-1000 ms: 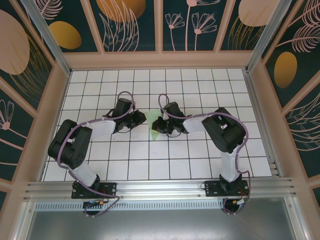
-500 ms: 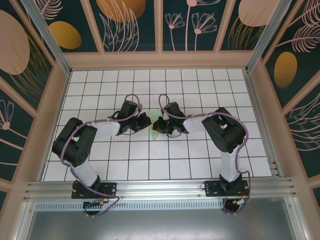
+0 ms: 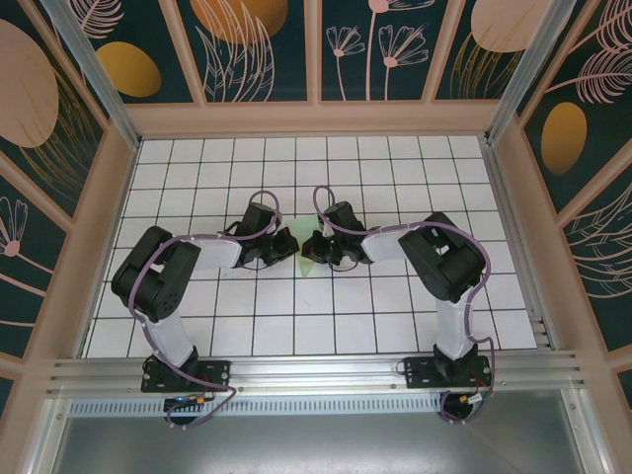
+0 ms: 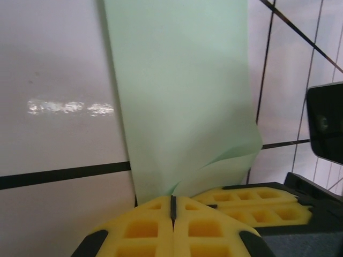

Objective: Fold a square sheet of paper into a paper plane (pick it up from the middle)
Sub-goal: Third fold the triangle at the center of the table.

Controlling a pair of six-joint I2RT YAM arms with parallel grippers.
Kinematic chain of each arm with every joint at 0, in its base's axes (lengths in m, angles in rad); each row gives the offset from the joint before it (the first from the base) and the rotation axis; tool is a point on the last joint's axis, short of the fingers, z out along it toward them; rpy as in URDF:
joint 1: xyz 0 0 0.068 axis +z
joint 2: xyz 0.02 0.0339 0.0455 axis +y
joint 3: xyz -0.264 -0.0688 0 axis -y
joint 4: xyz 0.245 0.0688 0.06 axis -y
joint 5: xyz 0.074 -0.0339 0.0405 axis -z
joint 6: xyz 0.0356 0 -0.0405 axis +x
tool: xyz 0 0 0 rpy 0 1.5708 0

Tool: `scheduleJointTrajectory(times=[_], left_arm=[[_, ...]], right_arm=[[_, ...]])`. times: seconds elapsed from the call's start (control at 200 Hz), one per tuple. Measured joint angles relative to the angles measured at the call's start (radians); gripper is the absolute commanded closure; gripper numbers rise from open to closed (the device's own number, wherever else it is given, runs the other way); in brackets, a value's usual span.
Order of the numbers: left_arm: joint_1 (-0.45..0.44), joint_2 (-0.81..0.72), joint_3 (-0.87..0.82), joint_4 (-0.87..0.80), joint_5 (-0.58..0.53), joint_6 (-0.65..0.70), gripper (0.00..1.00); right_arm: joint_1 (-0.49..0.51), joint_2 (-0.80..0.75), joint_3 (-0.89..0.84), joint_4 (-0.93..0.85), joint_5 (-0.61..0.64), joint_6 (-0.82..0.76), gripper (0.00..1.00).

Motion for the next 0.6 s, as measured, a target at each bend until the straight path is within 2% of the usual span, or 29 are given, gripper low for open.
scheduleJointTrajectory(times=[0.4,0.6], left_arm=[[-0.004,0.015,0.023,-0.047,-0.034,0.02,1.0],[-0.005,0.018,0.027,-0.052,-0.04,0.039,1.0]], right_arm=[[-0.004,-0.004,0.0,0.001,-0.011,0.0,1.0],[-0.011,-0.106,-0.063,0.017,-0.011,0.0,1.0]])
